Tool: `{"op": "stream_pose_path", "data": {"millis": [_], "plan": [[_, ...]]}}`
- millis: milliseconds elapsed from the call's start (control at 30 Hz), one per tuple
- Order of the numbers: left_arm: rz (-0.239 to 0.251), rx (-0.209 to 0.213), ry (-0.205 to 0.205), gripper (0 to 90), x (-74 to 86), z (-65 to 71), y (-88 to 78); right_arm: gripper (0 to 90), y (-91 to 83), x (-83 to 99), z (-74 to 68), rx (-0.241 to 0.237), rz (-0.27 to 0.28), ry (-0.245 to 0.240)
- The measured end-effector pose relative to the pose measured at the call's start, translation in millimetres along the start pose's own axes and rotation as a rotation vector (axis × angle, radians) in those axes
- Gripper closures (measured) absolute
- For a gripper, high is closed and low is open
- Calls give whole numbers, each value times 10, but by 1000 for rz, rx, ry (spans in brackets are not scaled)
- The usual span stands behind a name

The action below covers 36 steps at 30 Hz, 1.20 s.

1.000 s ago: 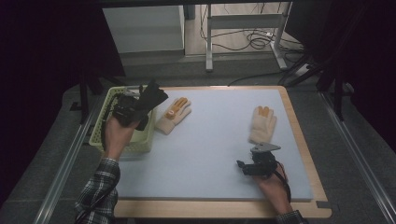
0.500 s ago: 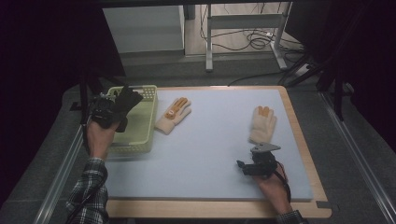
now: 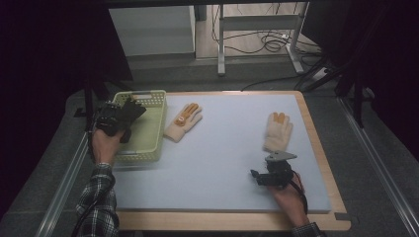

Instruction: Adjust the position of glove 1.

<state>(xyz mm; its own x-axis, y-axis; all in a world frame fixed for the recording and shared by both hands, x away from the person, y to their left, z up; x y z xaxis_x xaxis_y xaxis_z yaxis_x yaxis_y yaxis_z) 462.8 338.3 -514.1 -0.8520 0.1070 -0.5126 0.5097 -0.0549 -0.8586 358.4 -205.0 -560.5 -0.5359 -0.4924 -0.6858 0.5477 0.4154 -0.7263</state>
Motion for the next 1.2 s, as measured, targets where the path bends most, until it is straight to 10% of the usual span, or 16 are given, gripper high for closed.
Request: {"op": "stream_pose_path", "data": {"millis": [233, 500, 1200], "plan": [[-66, -21, -1, 567, -64, -40, 149, 227, 0, 0, 0, 0, 1, 0], [-119, -87, 5, 180, -67, -44, 172, 227, 0, 0, 1, 0, 0, 0], [113, 188, 1, 21, -30, 28, -239, 227, 0, 0, 0, 0, 0, 0]]}}
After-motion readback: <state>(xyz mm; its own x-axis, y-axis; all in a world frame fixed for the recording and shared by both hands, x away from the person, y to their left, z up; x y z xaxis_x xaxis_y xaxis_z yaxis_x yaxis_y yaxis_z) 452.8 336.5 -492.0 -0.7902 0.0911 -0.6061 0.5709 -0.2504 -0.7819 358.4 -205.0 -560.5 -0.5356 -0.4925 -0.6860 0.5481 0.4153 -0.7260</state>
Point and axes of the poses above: each handheld gripper's, and its own axes: y roughly forward along the jaws, x roughly out of its underside, z roughly to its right, the point moved 4 cm from there along y, roughly forward along the jaws, and after that the axes turned 4 degrees about -z, right-handed, at the moved point
